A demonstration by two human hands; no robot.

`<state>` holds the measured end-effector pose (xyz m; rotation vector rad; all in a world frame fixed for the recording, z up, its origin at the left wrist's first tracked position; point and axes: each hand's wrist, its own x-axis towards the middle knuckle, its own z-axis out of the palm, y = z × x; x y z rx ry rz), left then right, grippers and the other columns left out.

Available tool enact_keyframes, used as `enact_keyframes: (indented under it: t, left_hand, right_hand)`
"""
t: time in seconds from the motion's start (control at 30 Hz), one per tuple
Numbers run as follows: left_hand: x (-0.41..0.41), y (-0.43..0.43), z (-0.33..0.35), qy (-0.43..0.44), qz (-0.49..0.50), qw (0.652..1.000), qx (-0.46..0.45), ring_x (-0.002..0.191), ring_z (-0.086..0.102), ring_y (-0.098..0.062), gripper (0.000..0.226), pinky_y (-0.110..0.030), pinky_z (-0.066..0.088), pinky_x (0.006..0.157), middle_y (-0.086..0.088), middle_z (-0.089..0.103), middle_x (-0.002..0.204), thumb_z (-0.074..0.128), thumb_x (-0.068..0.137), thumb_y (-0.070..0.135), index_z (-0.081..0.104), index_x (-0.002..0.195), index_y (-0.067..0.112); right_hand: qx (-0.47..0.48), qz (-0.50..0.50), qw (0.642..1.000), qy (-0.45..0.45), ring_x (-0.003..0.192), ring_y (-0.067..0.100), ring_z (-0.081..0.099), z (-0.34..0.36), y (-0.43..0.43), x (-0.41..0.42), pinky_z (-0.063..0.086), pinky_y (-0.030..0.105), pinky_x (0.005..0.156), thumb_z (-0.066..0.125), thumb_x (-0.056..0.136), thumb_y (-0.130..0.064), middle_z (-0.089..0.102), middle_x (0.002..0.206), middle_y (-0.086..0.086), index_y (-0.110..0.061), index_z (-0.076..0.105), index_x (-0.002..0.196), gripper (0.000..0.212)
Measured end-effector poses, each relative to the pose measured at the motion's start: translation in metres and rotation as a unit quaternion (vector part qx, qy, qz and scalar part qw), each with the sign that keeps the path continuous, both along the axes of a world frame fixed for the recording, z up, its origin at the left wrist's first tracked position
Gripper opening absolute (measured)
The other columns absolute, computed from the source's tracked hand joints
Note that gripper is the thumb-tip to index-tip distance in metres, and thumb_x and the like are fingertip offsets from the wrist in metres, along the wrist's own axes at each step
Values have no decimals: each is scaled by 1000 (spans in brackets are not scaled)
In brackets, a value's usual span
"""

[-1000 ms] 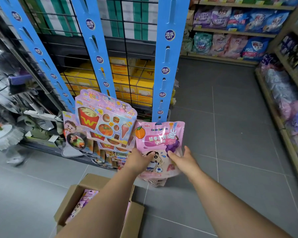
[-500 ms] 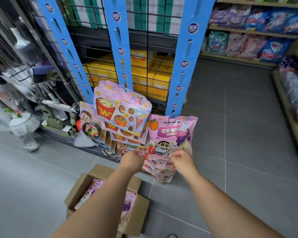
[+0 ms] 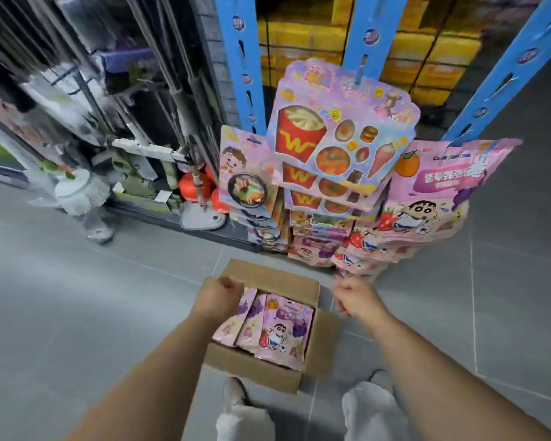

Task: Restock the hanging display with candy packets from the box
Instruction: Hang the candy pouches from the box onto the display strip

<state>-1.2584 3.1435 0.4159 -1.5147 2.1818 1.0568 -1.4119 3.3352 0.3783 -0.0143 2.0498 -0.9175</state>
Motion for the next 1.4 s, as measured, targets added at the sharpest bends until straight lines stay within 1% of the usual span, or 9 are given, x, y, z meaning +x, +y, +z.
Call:
enact_keyframes:
  t: [0.13, 0.27, 0.53, 0.73, 0.83, 0.97, 1.1, 1.27, 1.4]
  left_hand:
    - [35, -40, -37, -47, -27, 998, 27, 83, 64, -29, 34, -27, 46, 67, -14, 70, 85, 48, 92, 39, 52, 69, 15]
    - [53, -60, -90, -79, -48, 995, 47, 99, 61, -30, 23, -28, 43, 75, -12, 69, 104, 49, 91, 32, 59, 98, 12]
    - [68, -84, -237, -117, -33, 991, 64, 112, 55, -36, 33, -29, 38, 81, -20, 59, 124, 44, 97, 24, 55, 122, 6]
    - [84, -98, -362, -150, -46, 986, 53, 122, 50, -27, 37, -28, 43, 92, -15, 48, 140, 33, 101, 9, 48, 134, 3]
    - [96, -106, -419, -125, -39, 989, 65, 118, 54, -35, 39, -34, 46, 95, -19, 54, 134, 44, 99, 17, 49, 135, 4]
    - [104, -120, -476, -140, -50, 986, 80, 105, 59, -38, 57, -32, 42, 78, -19, 63, 118, 59, 86, 47, 55, 124, 4]
    - [97, -125, -503, -117, -15, 988, 103, 106, 61, -31, 68, -32, 46, 86, -8, 66, 114, 72, 70, 52, 55, 121, 11]
    - [95, -128, -533, -88, 32, 985, 144, 115, 54, -22, 102, -33, 44, 95, 0, 53, 129, 90, 57, 35, 30, 139, 16]
    - [93, -137, -537, -108, 56, 976, 178, 118, 55, -29, 146, -46, 49, 97, -1, 48, 134, 93, 36, 44, 2, 149, 30]
  right_hand:
    - [-2, -82, 994, -70, 50, 16, 45, -37, -16, 49, 34, 22, 47, 56, 90, -11, 54, 59, 4, -11, 58, 77, 13]
    - [14, -151, 979, -133, 54, 14, 46, -84, -24, 79, 36, 22, 52, 55, 93, -12, 53, 64, 4, -14, 56, 79, 13]
    - [73, -118, 981, -136, 74, 16, 56, -221, -35, 101, 51, 37, 82, 56, 91, -30, 58, 76, -2, -20, 59, 88, 11]
    - [77, -96, 985, -121, 92, 16, 56, -341, -45, 110, 42, 25, 78, 56, 92, -33, 58, 118, 0, -18, 47, 133, 45]
    - [66, -110, 988, -90, 110, 19, 57, -392, -47, 116, 46, 28, 94, 63, 88, -25, 56, 129, 2, -25, 33, 142, 62]
    - [110, -105, 986, -64, 113, 23, 59, -457, -44, 127, 51, 41, 96, 72, 66, -46, 60, 125, 3, -38, 25, 141, 90]
    - [171, -116, 976, -61, 124, 26, 49, -474, -54, 128, 39, 26, 99, 77, 66, -47, 46, 135, 4, -23, 19, 144, 100]
    - [168, -157, 969, -94, 131, 25, 43, -495, -52, 116, 40, 35, 104, 88, 58, -34, 40, 146, 5, -22, 1, 149, 126]
    - [176, -113, 974, -88, 138, 24, 31, -493, -51, 115, 35, 35, 110, 91, 47, -45, 27, 152, 6, -21, -4, 150, 142]
